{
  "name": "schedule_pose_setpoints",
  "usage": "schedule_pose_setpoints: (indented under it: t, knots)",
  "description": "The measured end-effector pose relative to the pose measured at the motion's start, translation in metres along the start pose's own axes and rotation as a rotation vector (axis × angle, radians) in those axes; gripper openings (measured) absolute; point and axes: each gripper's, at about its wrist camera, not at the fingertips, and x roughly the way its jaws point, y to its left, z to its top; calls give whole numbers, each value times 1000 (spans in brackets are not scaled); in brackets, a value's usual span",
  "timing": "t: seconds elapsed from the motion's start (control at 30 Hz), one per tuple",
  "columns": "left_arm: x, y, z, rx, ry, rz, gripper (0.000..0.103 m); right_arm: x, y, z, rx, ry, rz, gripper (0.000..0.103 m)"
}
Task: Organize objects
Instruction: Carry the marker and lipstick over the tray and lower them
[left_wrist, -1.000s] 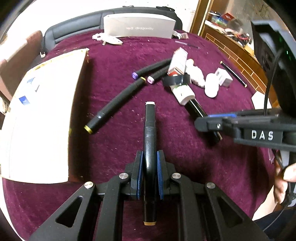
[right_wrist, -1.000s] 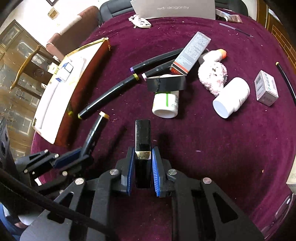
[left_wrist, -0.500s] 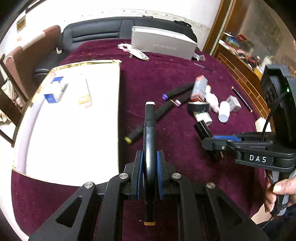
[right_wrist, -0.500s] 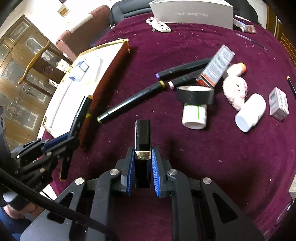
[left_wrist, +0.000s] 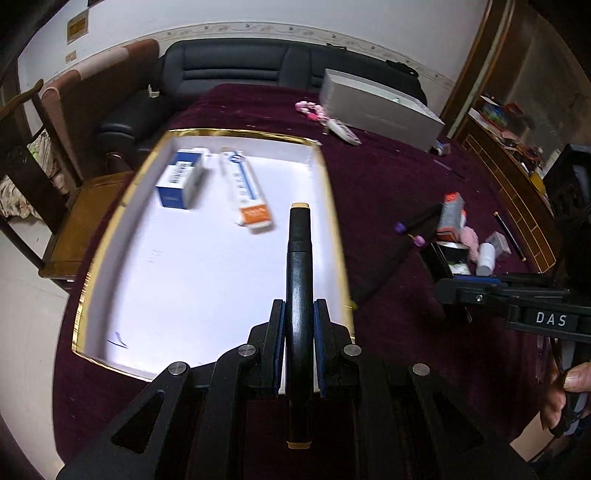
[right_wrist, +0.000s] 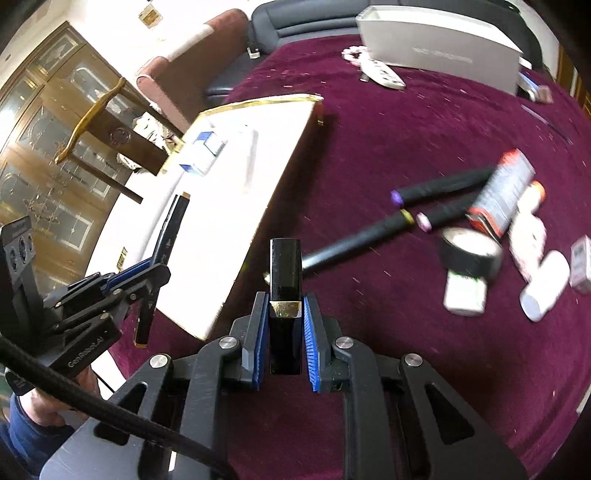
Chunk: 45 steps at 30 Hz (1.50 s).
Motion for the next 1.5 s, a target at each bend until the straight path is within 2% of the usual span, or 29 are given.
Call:
schedule_pose_setpoints:
  t: [0.23, 0.4, 0.6, 0.87, 1.5]
  knots:
    - [14, 38, 19, -11, 12, 14, 12, 31, 33, 37, -17, 7, 14, 16]
    - [36, 58, 40, -17, 22, 8, 12, 58, 47, 69, -10, 3, -11, 16]
    - [66, 73, 61, -26, 54, 8, 11, 88, 47, 104, 14, -14, -78, 16]
    - [93, 81, 88, -16, 71, 13, 11, 119, 39, 135, 35, 7, -127, 16]
    - [132, 89, 108, -68, 80, 54, 11, 159, 35, 169, 21, 33, -190, 16]
